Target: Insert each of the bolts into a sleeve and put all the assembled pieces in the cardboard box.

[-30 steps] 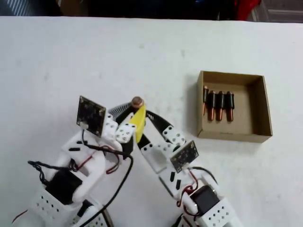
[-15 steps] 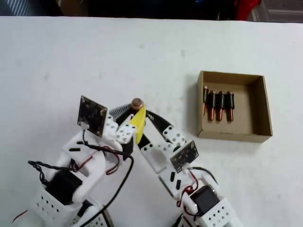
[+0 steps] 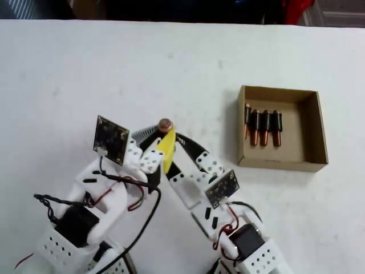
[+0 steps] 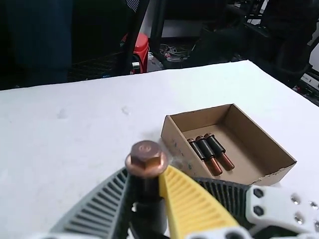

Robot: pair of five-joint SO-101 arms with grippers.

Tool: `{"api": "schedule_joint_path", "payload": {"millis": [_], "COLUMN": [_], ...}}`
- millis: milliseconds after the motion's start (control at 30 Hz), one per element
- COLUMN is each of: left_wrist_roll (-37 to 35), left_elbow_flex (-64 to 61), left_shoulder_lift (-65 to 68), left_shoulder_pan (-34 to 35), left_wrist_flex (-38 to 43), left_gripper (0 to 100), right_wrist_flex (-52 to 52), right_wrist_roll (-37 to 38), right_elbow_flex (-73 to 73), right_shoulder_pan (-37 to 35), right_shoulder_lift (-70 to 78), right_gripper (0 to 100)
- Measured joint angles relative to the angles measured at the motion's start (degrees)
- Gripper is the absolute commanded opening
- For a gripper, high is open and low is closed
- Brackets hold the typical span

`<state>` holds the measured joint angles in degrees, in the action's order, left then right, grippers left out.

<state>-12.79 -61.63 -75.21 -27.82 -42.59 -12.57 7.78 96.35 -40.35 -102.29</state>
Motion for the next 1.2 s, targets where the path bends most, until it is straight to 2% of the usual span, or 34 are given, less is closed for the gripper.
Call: {"api": "schedule_joint_path", "payload": {"millis": [200,433,1033,1200], "left_wrist_roll": [0.0,0.0,0.4,2.2], "left_elbow_flex": [0.0,0.0,0.0,0.0], "left_shoulder_lift": [0.0,0.0,0.6,0.9], "left_shoulder_pan": [0.0,0.3,0.6,3.3], "left_wrist_flex": [0.0,-0.2,-0.2,-0.2], "left_gripper": [3,20,21,21], "right_wrist_flex": [0.0,0.0,0.0,0.0], "right_wrist_roll": [0.0,0.0,0.1,0.1], "right_elbow_flex": [0.0,0.0,0.0,0.0], "right_shoulder_pan": [0.0,0.4,0.4,0.2], "right_shoulder_lift": [0.0,0.0,0.0,-0.1], "right_gripper": [1.7,1.7,1.7,1.7]}}
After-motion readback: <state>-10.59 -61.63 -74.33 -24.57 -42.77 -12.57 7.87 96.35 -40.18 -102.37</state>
